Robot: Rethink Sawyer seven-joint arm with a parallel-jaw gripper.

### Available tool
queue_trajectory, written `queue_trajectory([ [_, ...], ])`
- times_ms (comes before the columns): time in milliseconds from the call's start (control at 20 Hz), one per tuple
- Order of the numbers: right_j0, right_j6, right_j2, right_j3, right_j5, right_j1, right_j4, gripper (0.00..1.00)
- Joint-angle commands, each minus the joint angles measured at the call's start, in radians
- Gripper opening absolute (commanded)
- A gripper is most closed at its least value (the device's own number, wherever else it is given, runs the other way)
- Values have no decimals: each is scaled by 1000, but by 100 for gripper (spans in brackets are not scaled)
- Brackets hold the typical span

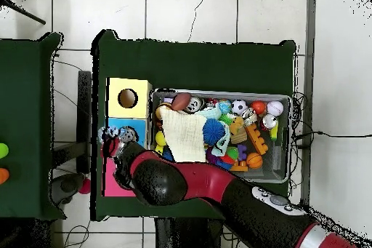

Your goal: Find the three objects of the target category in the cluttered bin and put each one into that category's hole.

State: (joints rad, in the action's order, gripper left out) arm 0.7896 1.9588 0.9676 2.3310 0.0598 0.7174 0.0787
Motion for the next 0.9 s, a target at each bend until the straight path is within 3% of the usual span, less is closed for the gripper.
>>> queue_trajectory([
  [50, 3, 147, -79, -38, 68, -75, -48, 0],
  [900, 9, 195, -49, -22, 112, -108, -53, 0],
])
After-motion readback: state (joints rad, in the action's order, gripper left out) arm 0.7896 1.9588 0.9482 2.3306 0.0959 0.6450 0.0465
